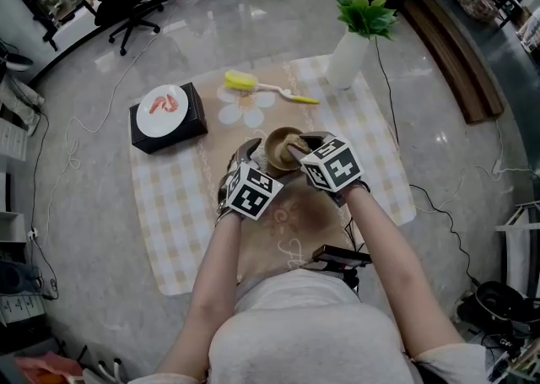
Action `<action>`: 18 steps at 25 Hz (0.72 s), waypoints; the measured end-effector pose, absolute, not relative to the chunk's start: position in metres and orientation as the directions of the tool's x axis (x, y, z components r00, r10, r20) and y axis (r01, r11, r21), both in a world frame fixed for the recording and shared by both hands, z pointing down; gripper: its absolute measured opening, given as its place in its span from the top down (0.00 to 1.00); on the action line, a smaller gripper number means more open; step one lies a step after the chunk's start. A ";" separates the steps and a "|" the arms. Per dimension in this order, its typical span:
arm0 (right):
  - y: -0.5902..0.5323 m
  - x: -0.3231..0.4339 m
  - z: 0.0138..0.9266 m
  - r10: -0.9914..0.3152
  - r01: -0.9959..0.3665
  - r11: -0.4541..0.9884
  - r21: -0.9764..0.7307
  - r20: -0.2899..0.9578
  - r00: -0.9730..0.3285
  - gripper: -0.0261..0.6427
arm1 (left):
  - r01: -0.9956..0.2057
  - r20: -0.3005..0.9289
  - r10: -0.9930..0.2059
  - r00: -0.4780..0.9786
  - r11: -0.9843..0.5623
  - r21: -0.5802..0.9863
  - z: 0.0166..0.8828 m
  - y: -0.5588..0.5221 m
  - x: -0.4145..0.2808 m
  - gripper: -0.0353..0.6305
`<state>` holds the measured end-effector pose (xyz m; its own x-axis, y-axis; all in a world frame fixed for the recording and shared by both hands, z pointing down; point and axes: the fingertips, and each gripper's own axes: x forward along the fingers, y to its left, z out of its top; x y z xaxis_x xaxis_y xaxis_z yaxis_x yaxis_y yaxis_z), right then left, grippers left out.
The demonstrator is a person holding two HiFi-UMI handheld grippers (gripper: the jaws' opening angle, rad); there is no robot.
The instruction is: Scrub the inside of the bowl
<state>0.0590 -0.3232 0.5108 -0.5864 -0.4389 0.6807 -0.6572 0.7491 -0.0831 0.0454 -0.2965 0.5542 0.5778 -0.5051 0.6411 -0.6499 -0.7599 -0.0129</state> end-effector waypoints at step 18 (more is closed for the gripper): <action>-0.301 0.067 0.444 -0.580 -0.703 0.710 -0.034 0.537 -0.612 0.81 | -0.677 0.536 -0.596 0.598 -0.733 -0.060 0.497 -0.282 0.046 0.29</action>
<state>0.0673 -0.3013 0.4438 -0.6121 -0.5803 0.5373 -0.7030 0.7104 -0.0336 0.0456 -0.2816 0.4969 0.5980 -0.5958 0.5361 -0.6772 -0.7334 -0.0597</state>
